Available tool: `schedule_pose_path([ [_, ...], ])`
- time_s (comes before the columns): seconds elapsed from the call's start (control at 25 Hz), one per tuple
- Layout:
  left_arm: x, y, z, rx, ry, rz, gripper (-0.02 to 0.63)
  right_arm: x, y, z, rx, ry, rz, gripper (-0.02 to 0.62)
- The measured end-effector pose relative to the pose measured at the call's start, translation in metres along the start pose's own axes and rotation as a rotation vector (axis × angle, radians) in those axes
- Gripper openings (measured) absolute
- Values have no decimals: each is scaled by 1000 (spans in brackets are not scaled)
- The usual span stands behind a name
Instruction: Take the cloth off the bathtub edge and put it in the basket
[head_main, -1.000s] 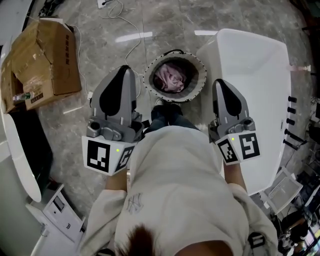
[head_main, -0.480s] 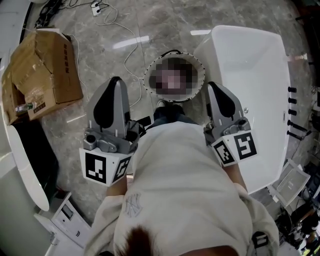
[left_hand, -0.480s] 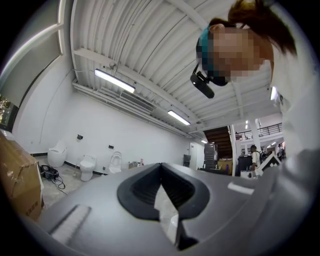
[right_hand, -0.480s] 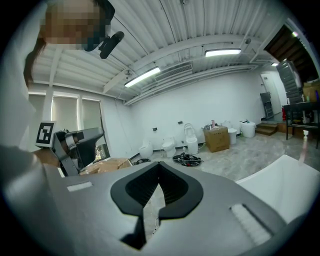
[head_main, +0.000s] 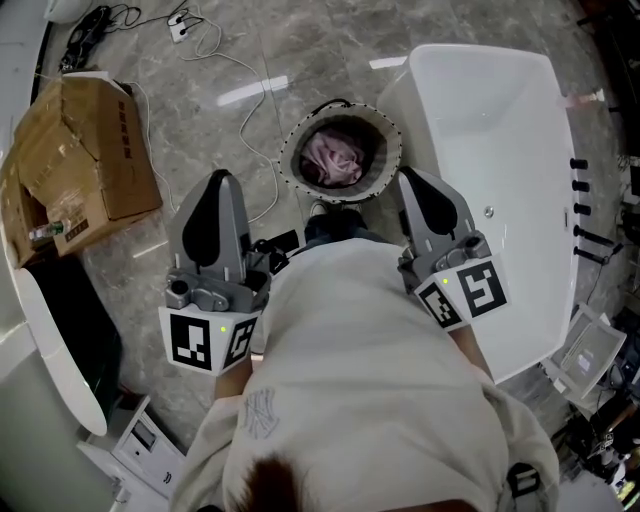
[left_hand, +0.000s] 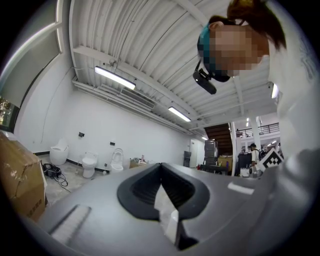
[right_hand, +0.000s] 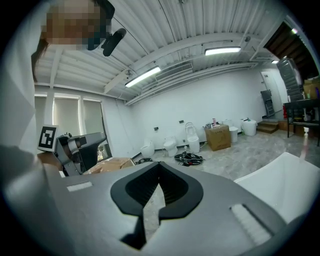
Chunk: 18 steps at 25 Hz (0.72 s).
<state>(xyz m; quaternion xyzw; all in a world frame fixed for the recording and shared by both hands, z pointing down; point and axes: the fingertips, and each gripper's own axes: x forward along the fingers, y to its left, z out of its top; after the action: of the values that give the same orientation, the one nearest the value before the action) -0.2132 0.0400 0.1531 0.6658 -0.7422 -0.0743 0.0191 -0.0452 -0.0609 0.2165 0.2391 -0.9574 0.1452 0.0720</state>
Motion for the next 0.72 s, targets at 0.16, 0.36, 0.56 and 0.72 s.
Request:
schedule_pose_path([
  [0.16, -2, 3, 3, 0, -7, 9, 14, 0, 2, 1, -15, 2, 2, 0],
  [0.36, -4, 6, 4, 0, -5, 18, 12, 1, 6, 2, -46, 14, 12, 0],
  [0.56, -3, 5, 5, 4, -9, 17, 12, 0, 4, 3, -57, 10, 9, 0],
  [0.72, -2, 4, 5, 5, -8, 15, 14, -1, 0, 4, -56, 3, 1, 0],
])
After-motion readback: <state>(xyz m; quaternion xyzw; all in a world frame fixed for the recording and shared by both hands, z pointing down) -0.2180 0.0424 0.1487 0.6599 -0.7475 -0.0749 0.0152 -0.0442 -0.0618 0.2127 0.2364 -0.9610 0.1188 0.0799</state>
